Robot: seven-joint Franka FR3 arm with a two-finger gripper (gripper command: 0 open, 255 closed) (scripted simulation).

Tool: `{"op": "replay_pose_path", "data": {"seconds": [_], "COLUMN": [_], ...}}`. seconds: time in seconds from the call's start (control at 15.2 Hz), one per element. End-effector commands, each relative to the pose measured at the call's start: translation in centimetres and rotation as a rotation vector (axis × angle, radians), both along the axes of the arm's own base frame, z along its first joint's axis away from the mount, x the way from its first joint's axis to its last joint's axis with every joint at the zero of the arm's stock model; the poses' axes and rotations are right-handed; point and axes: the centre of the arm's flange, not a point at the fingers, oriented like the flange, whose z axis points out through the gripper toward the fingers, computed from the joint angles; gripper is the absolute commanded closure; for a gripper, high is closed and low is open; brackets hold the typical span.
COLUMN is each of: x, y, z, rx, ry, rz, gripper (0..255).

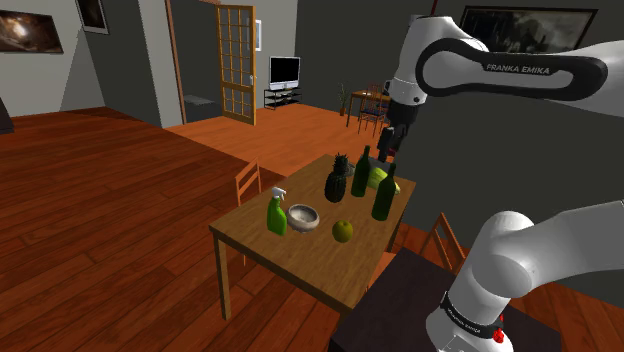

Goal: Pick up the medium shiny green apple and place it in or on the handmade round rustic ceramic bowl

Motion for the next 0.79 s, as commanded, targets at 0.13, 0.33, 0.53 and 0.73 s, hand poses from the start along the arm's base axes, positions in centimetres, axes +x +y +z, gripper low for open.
{"op": "replay_pose_path", "data": {"seconds": [0.13, 0.33, 0.53, 0.73], "x": [1.3, 3.2, 5.1, 6.9], "y": [-0.8, -2.0, -3.2, -4.5], "z": [-2.2, -5.5, -8.8, -12.1], "rx": [-0.001, -0.002, -0.003, -0.004], "ry": [0.004, 0.009, 0.015, 0.021], "rz": [-0.01, -0.026, -0.042, -0.057], "gripper": [0, 0, 0, 0]}}
